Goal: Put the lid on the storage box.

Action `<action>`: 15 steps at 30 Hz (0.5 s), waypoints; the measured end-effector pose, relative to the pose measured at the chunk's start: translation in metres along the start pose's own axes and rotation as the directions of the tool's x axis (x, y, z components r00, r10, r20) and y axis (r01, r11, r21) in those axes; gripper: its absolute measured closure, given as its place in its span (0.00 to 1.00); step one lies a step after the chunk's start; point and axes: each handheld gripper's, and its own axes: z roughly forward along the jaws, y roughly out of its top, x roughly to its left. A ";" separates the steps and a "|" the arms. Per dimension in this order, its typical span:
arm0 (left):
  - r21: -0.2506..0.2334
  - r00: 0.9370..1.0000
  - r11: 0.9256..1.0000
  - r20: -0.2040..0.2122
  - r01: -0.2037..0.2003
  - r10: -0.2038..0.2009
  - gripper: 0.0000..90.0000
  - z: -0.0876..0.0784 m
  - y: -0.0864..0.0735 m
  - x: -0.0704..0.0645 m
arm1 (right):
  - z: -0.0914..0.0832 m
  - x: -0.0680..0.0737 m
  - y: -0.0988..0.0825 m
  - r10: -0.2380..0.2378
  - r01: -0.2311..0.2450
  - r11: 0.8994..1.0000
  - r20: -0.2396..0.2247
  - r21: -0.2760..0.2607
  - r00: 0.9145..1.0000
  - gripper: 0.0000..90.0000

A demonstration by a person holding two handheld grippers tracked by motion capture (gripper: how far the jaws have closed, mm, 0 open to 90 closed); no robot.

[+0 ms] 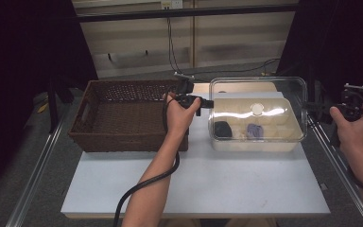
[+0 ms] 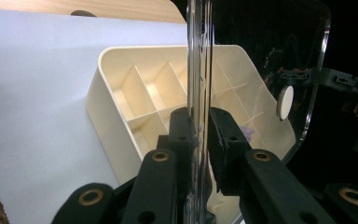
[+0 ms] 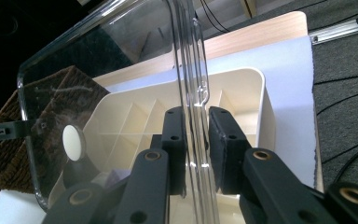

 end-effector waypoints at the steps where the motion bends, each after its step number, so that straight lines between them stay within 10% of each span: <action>1: 0.002 1.000 1.000 0.001 0.000 0.000 0.89 0.000 0.000 0.001 | 0.001 -0.001 0.000 0.001 -0.001 1.000 -0.001 0.002 1.000 0.86; 15: 0.010 1.000 1.000 -0.004 0.015 -0.015 0.88 0.004 -0.001 0.004 | 0.008 -0.004 -0.002 0.016 -0.016 1.000 0.014 0.014 1.000 0.86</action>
